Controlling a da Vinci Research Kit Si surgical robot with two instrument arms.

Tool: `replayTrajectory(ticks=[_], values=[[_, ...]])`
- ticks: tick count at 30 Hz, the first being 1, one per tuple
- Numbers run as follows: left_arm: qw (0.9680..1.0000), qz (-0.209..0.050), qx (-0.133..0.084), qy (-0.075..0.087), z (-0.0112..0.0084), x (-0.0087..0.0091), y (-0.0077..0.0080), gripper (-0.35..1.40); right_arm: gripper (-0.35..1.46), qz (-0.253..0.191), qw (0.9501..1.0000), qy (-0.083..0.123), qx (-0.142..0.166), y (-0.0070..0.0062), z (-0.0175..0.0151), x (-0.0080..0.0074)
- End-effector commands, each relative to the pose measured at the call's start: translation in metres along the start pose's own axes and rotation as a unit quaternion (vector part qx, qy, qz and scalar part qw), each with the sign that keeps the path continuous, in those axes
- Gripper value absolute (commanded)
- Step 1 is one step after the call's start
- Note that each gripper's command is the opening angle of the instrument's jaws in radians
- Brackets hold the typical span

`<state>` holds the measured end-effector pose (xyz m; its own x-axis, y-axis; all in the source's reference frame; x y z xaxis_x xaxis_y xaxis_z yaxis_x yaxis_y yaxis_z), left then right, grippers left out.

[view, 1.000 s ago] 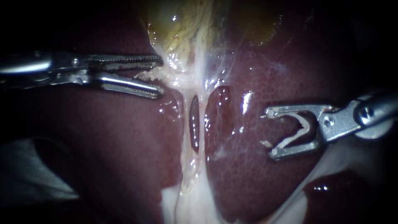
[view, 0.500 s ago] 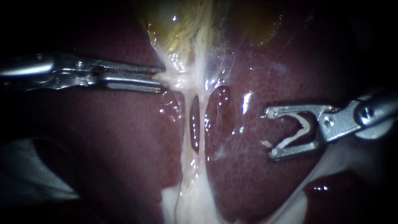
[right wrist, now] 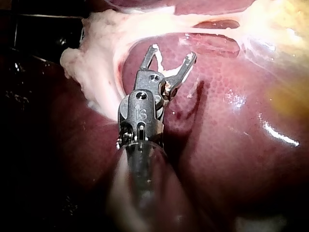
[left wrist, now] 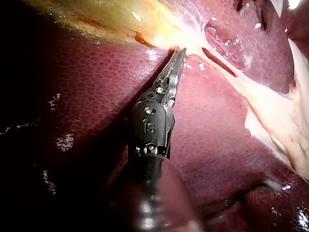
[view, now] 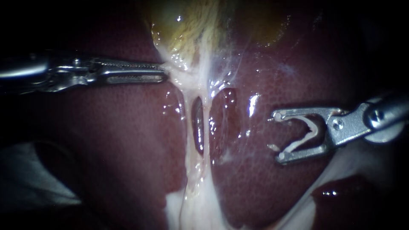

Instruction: Grabbing gallbladder

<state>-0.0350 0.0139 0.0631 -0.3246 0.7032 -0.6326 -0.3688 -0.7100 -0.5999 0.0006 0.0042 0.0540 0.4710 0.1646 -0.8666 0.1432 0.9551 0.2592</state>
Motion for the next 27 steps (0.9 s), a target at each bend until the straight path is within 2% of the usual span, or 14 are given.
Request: replayTrajectory(ticks=[1,7,10,14,27], values=[[1.0000,-0.005,-0.003,0.000,-0.0003,0.0002,0.0001,-0.35,0.50,0.000,1.0000,0.000,0.000,0.0000,0.0000,0.0000],[0.9998,-0.012,-0.014,-0.003,-0.0030,0.0026,0.0000,-0.35,0.50,0.000,1.0000,0.000,0.000,0.0000,0.0000,-0.0001],[0.9998,-0.016,-0.009,0.002,-0.0048,0.0038,-0.0009,-0.35,0.50,0.000,1.0000,0.000,0.000,0.0000,0.0000,-0.0001],[0.9998,-0.021,-0.002,0.008,-0.0065,0.0046,-0.0016,-0.35,0.50,0.000,1.0000,0.000,0.000,0.0000,0.0000,-0.0001],[0.9997,-0.021,0.000,0.008,-0.0068,0.0045,-0.0016,-0.35,0.50,0.000,1.0000,0.000,0.000,0.0000,0.0000,0.0000]])
